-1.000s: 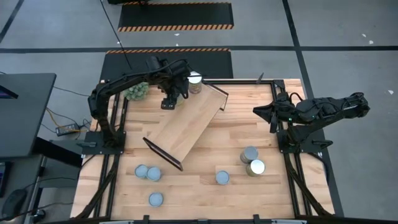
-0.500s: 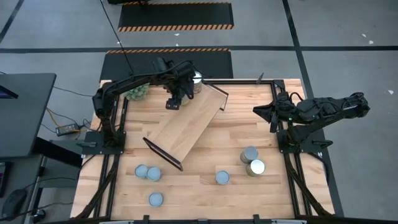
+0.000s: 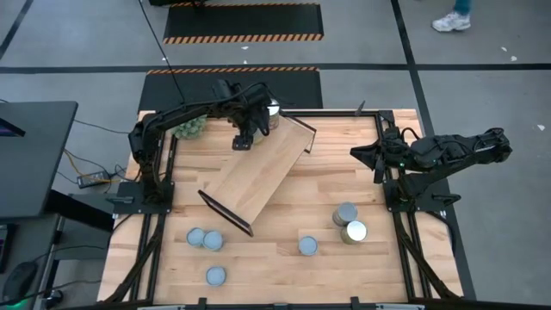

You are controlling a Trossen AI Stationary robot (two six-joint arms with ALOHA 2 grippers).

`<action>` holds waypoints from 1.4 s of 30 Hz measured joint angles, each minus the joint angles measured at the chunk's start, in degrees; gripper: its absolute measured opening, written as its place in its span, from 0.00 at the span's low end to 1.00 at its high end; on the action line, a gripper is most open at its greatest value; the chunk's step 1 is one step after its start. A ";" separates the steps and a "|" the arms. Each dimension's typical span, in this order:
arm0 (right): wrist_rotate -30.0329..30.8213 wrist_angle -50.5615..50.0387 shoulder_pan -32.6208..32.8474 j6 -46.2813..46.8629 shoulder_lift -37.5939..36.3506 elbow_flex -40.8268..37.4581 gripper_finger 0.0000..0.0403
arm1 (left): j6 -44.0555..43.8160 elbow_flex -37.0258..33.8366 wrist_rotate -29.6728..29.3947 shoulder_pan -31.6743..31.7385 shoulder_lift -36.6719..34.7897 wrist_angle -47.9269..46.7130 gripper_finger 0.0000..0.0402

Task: Pick and place cans onto a shelf
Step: Put the canned carrots on the shelf

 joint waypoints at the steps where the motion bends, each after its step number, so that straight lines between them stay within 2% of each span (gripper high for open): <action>1: 0.00 0.15 0.00 0.00 0.00 0.00 0.17 | -0.48 0.00 -0.08 0.00 0.00 0.20 0.88; 3: -0.19 0.49 0.00 0.00 -0.01 0.00 0.17 | -0.69 0.00 -0.90 -0.23 0.00 0.40 0.95; 5: -0.27 0.78 0.00 -0.01 0.00 0.00 0.17 | -0.27 0.00 -1.03 -0.64 0.00 0.44 0.98; 17: -0.42 0.84 0.00 0.90 -0.01 0.00 0.17 | 5.39 0.02 -0.77 -0.78 0.00 0.88 0.95; 23: -0.42 0.86 0.00 0.90 0.00 0.00 0.17 | 6.85 0.06 -0.58 -0.76 -0.04 0.36 0.91; 33: -0.42 1.94 0.00 0.90 -0.01 0.00 0.17 | 15.45 0.07 4.66 -1.04 -0.07 2.15 0.88; 42: -0.44 2.78 0.00 0.90 -0.02 0.00 0.17 | 14.68 0.07 4.15 -1.05 -0.07 5.87 0.88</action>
